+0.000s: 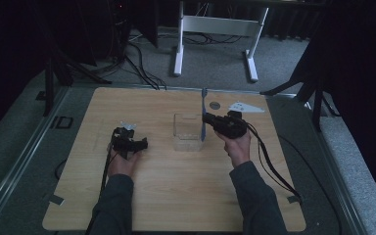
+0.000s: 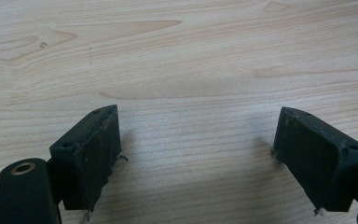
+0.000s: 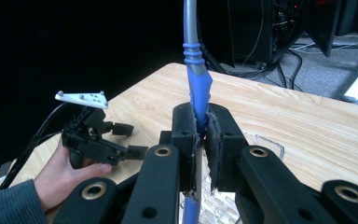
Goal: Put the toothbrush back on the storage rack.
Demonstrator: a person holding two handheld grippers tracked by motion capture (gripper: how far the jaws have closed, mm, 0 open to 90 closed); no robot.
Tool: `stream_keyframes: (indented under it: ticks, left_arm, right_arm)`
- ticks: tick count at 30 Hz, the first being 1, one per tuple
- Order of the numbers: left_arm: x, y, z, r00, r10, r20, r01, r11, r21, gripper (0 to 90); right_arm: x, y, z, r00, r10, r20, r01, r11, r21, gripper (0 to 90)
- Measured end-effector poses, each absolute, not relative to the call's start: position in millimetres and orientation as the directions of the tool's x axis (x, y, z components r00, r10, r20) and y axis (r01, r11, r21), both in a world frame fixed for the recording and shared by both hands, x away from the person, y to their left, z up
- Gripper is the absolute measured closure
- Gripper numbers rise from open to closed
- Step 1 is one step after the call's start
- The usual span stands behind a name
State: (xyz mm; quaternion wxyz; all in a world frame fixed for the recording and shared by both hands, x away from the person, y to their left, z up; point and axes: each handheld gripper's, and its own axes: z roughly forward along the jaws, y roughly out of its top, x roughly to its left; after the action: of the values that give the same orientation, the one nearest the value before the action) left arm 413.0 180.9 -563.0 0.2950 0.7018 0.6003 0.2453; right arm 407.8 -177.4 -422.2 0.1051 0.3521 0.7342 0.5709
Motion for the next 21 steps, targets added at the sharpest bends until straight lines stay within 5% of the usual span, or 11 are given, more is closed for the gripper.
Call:
stream_keyframes:
  ticks: [21]
  left_arm:
    - [413,181,-563,0.16,0.987,-0.01,0.698,-0.106,0.708,15.0]
  right_arm:
    - [420,-174,-429,-0.689,0.667,0.283,0.405,0.03,0.914,82.1]
